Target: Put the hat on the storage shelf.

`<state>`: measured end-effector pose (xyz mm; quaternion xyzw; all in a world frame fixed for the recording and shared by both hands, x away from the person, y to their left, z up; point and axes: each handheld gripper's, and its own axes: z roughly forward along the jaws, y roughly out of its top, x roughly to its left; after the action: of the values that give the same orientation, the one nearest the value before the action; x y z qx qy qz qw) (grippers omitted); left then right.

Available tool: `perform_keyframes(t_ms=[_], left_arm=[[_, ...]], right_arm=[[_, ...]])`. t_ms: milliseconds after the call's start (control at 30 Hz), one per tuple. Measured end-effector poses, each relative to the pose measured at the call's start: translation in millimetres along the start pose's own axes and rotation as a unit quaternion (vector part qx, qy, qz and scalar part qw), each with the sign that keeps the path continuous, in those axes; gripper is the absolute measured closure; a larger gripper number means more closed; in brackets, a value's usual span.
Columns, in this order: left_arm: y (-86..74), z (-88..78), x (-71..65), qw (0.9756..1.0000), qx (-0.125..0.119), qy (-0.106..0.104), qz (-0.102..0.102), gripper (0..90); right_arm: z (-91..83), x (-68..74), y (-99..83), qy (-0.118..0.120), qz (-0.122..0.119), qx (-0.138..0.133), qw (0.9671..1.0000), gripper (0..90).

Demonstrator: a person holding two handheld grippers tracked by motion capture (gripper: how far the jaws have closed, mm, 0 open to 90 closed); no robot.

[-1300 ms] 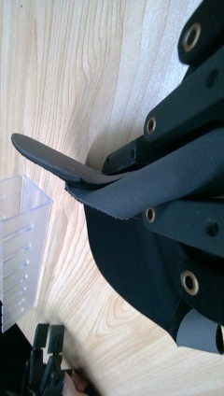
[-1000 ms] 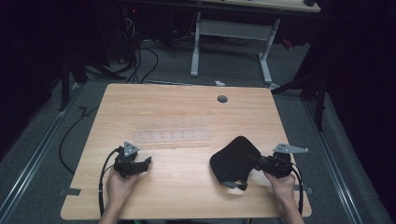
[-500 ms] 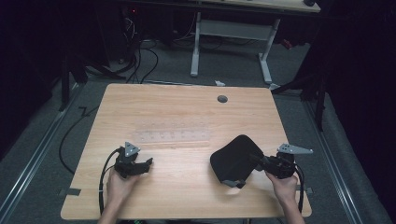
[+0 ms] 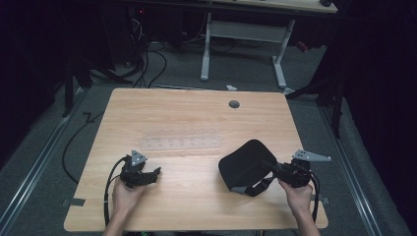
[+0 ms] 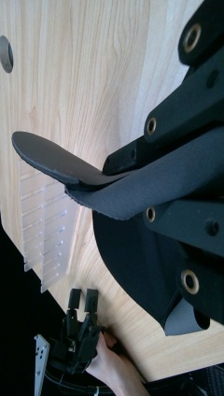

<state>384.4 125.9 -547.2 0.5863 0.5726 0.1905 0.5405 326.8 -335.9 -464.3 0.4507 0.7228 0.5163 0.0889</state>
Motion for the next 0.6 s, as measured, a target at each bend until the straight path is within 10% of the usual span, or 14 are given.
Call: perform_keyframes(t_ms=[600], left_arm=[[5.4, -21.9, -39.9, 0.9947, 0.011, -0.101, 0.011, 25.1]], right_arm=[[7.3, 20.7, 7.4, 0.02, -0.004, -0.007, 0.9998, 84.7]])
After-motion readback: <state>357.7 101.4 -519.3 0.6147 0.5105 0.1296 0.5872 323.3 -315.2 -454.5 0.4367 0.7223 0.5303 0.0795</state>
